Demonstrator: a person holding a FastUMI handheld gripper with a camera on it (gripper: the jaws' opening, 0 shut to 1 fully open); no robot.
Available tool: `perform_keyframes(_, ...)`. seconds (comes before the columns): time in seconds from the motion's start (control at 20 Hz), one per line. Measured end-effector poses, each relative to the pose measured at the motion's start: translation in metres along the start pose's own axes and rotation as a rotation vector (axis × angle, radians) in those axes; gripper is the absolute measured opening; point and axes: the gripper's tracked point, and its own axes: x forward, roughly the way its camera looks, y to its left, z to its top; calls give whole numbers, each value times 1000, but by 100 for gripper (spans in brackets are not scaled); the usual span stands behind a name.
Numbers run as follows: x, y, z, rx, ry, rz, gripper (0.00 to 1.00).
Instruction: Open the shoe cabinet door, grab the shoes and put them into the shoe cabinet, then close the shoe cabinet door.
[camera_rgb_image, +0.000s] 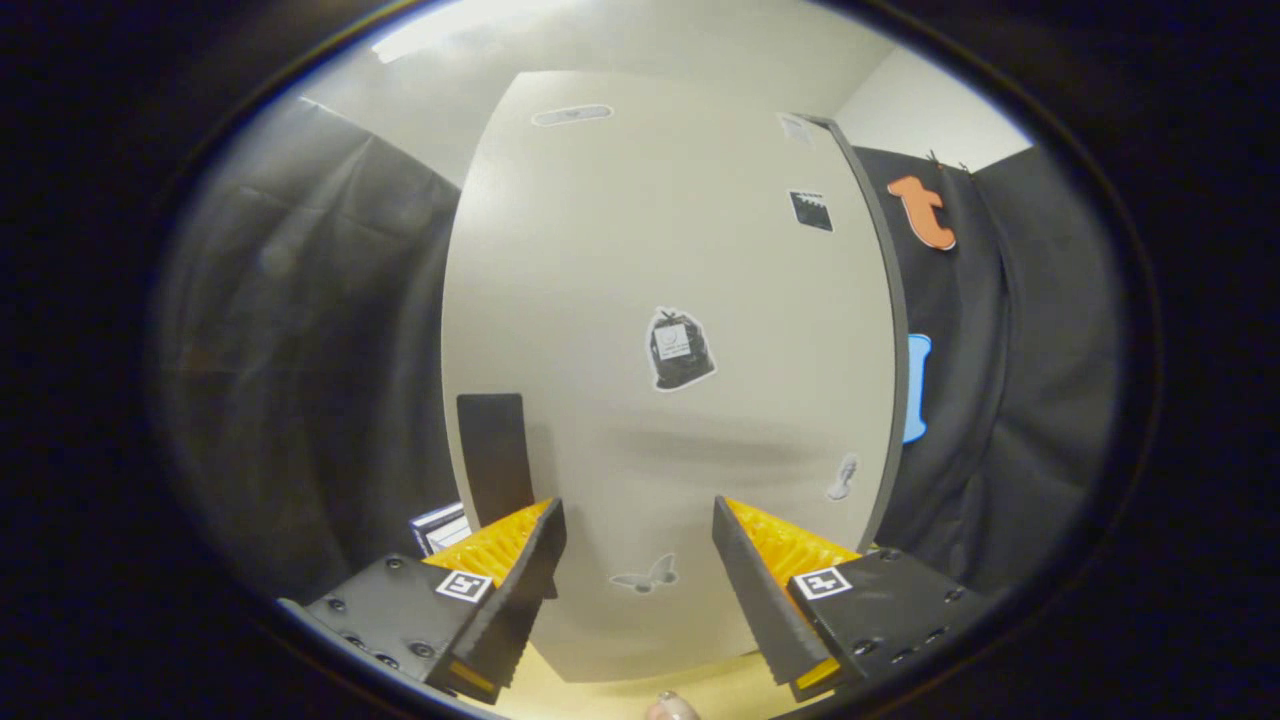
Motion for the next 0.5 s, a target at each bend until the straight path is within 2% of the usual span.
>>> perform_keyframes(0.5, 52, 11, 2, -32, -12, -42, 93)
